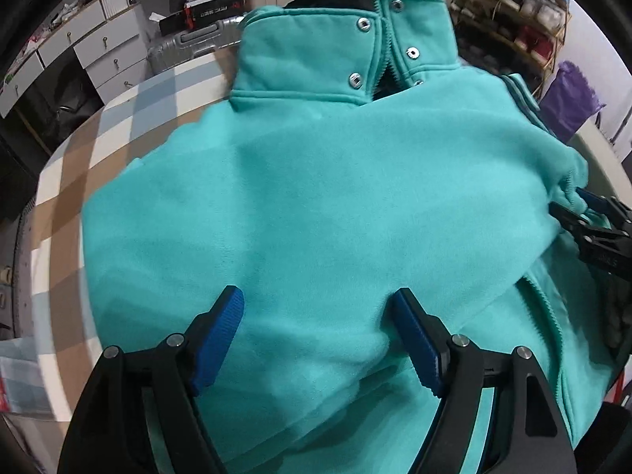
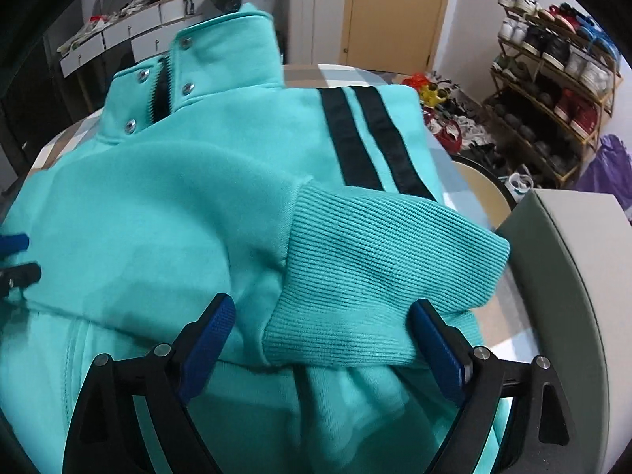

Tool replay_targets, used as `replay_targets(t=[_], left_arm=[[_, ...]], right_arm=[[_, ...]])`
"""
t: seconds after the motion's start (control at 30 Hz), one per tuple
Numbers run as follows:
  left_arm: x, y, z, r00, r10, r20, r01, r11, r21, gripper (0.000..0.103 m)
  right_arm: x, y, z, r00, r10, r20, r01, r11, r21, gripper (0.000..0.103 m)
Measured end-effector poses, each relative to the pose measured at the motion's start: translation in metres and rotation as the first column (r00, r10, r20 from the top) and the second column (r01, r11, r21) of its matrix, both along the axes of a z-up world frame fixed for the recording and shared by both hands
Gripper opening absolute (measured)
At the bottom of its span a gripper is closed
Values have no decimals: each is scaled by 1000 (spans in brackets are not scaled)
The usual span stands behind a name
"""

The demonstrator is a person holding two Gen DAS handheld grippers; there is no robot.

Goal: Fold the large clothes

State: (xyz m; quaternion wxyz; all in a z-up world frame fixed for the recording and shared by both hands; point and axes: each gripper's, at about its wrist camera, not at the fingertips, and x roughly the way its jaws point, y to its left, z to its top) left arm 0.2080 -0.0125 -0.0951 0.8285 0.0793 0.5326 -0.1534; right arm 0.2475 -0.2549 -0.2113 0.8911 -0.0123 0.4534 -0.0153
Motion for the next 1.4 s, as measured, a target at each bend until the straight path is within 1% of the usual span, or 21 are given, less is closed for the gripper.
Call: replay_targets(t=[0.13, 0.2, 0.27, 0.33, 0.43, 0.5, 0.53, 0.57, 0.6, 0.67, 0.7, 0.73, 0.8, 0.87, 0.97, 1.0, 1.1, 1.13, 1.27, 1.33, 1.4], left_arm=[[5, 14, 2, 997, 74, -20, -75, 997, -11, 74], [-1, 13, 9, 994, 110, -5, -110, 994, -12, 74], [-11, 9, 15, 993, 116, 21, -116, 993, -14, 75], [-21, 6, 19, 993, 113, 42, -110, 992, -60, 75], [-21, 7, 6, 988, 154, 17, -151, 983, -104, 75], [-16, 6, -8, 987, 163, 12, -161, 983, -90, 81], [-15, 4, -10, 987, 162, 20, -160, 983, -89, 82], [-15, 3, -12, 986, 164, 28, -161, 983, -91, 84], [-13, 2, -13, 985, 169, 31, -166, 982, -90, 84], [-13, 4, -12, 981, 189, 39, -184, 977, -109, 84], [-16, 6, -11, 978, 202, 43, -195, 973, -126, 84], [-18, 8, -10, 975, 219, 39, -211, 966, -151, 84], [-18, 14, -9, 972, 232, 28, -223, 957, -185, 84], [-17, 18, -4, 968, 251, 16, -241, 943, -227, 84], [-20, 24, 5, 960, 278, -30, -271, 902, -337, 84], [-19, 27, 6, 958, 284, -47, -281, 885, -370, 84], [-18, 29, 7, 950, 298, -93, -309, 852, -424, 84], [-21, 26, 7, 950, 297, -96, -309, 849, -428, 84], [-23, 18, 13, 957, 284, -55, -281, 867, -411, 84], [-22, 15, 13, 961, 273, -43, -267, 877, -399, 84], [-21, 12, 11, 964, 264, -37, -258, 889, -380, 84]], right_arm=[[4, 11, 9, 997, 38, -60, -39, 999, -24, 90], [6, 11, 18, 995, 67, -72, -69, 997, -31, 85], [0, 6, 30, 996, 79, -45, -80, 997, -16, 84], [-3, 2, 38, 997, 72, -18, -72, 997, -16, 85], [3, -5, 40, 999, 44, 15, -44, 999, -9, 87], [14, -4, 23, 999, 15, -37, -18, 998, -59, 89], [17, -3, 13, 997, 28, -66, -32, 998, -62, 89], [16, -3, 10, 998, 31, -60, -34, 998, -51, 90], [17, -4, 13, 998, 29, -52, -31, 998, -45, 90], [25, -3, 18, 987, 69, -142, -73, 997, -22, 88], [26, -5, 28, 985, 90, -146, -91, 996, 2, 83], [25, -7, 40, 989, 91, -115, -90, 996, 15, 72], [29, -12, 81, 995, 98, -11, -96, 992, 78, 77], [44, -20, 116, 994, 97, 58, -106, 977, 186, 93], [81, -25, 153, 987, 64, 145, -104, 954, 281, 99], [96, -27, 157, 988, 48, 144, -89, 951, 296, 100], [153, -31, 151, 998, 12, 65, -37, 918, 395, 100], [171, -31, 143, 999, -9, 35, -7, 901, 434, 100], [230, -23, 106, 997, -39, -70, 71, 828, 556, 99], [245, -17, 93, 995, -31, -97, 80, 830, 552, 98], [257, -7, 85, 994, -14, -109, 71, 838, 542, 92]])
